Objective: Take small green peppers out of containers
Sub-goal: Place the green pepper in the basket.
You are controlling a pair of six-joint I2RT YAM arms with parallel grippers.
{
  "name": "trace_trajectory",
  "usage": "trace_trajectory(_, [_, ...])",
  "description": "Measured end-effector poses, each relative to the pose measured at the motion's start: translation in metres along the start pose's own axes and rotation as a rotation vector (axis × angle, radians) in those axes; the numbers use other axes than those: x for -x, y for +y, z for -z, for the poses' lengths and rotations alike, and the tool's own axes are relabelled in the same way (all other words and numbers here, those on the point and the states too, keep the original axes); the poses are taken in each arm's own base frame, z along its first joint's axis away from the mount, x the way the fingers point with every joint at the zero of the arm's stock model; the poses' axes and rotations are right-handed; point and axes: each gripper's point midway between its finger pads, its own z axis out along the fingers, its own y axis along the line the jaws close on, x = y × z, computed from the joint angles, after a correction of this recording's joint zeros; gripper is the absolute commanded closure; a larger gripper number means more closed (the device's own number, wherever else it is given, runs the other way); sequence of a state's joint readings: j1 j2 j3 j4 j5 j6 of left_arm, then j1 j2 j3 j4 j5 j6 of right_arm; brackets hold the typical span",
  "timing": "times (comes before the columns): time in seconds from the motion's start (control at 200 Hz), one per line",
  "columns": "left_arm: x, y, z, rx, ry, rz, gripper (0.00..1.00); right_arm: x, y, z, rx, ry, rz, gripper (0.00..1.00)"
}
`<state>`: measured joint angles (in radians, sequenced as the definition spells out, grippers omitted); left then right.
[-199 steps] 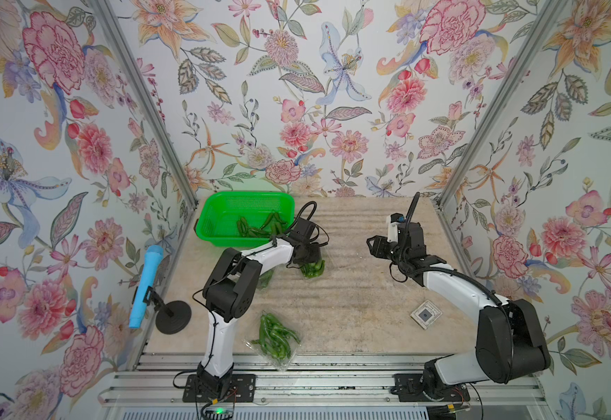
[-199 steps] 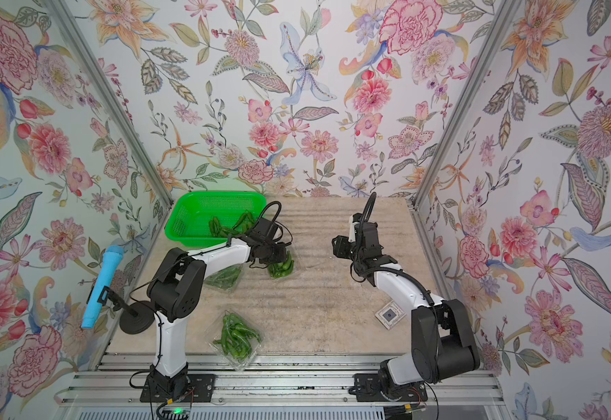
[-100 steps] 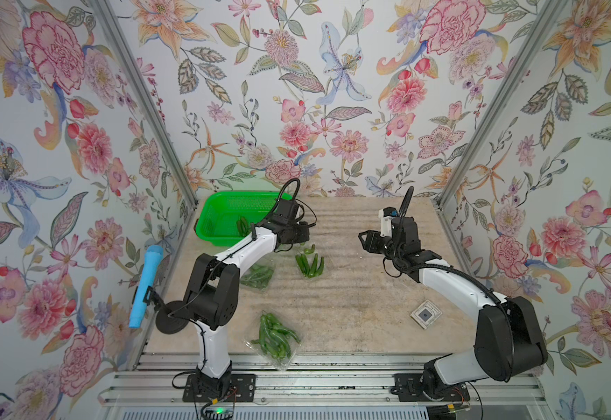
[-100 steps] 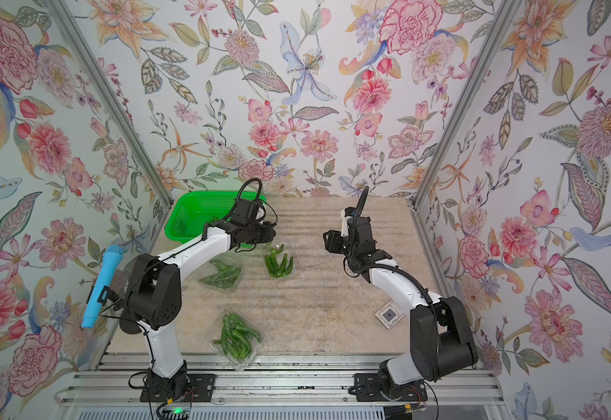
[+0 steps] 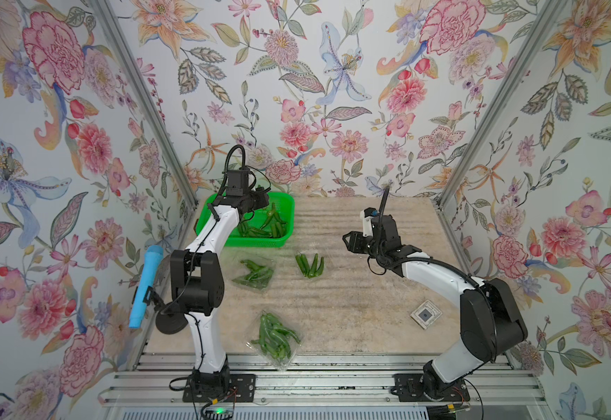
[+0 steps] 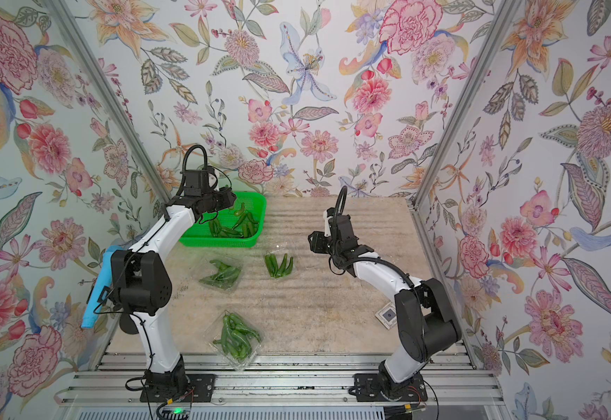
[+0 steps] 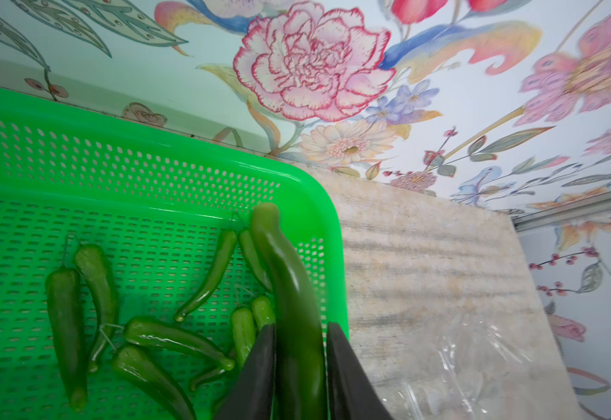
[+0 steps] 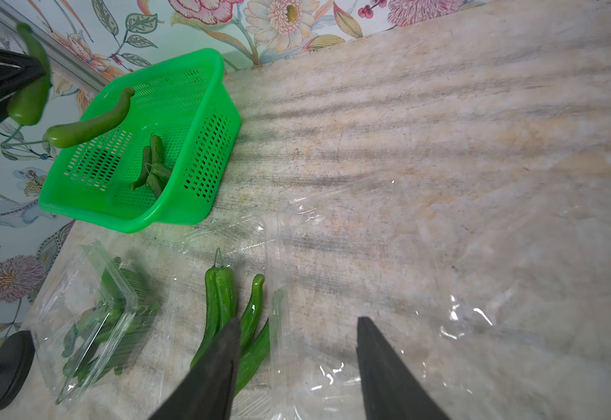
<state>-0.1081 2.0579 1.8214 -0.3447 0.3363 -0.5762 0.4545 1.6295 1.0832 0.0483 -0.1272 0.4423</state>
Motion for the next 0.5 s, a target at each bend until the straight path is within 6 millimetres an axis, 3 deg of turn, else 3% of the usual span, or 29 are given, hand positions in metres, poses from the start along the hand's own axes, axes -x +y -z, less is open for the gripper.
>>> trace_trajectory(0.14, [-0.038, 0.035, -0.039, 0.055, 0.104, 0.021, 0.54, -0.002, 0.005, -0.003, 0.009, 0.012, 0.005, 0.46])
trace_trajectory(0.275, [-0.054, 0.046, -0.048, 0.077, 0.153, 0.032, 0.57, -0.004, 0.006, -0.003, 0.009, 0.017, 0.006, 0.46])
trace_trajectory(0.405, [-0.054, 0.034, -0.034, 0.067, 0.142, 0.000, 0.55, -0.007, 0.003, -0.001, 0.005, 0.024, 0.003, 0.46])
trace_trajectory(0.5, [-0.065, 0.000, -0.013, 0.046, 0.148, -0.060, 0.55, -0.011, -0.002, 0.002, 0.000, 0.038, -0.004, 0.46])
